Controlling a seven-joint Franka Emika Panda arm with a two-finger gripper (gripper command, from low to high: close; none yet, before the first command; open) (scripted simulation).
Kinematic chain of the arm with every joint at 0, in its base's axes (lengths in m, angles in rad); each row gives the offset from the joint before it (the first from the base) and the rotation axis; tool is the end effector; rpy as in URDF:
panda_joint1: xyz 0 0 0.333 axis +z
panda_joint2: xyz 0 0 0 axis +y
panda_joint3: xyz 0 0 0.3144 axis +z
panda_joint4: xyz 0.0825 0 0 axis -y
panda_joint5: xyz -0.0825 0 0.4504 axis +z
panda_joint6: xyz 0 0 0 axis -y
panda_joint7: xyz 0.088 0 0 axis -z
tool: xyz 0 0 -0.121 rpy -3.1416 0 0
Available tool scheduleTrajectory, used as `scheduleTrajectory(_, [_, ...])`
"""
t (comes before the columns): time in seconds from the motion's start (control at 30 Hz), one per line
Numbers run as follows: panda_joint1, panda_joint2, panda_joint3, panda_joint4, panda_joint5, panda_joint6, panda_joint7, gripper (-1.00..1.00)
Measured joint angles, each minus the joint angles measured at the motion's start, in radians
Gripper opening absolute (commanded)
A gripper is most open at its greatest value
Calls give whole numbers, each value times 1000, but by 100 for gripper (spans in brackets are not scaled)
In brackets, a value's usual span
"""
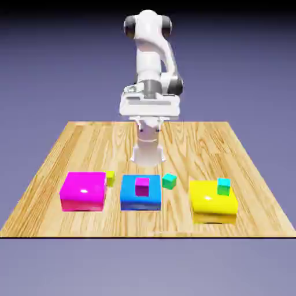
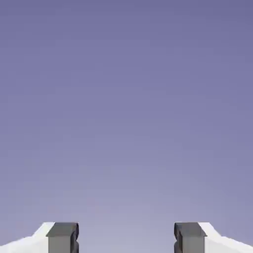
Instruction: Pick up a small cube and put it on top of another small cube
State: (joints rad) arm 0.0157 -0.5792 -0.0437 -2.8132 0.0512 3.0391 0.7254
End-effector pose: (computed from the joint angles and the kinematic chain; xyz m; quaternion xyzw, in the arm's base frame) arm 0.4506 -0.0151 0.4082 -0.8465 0.3605 -0.3591 0.1569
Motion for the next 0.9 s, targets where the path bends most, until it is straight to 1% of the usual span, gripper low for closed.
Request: scheduleTrajectory(0.9, [84, -206, -979, -71, 1147, 47, -350, 0])
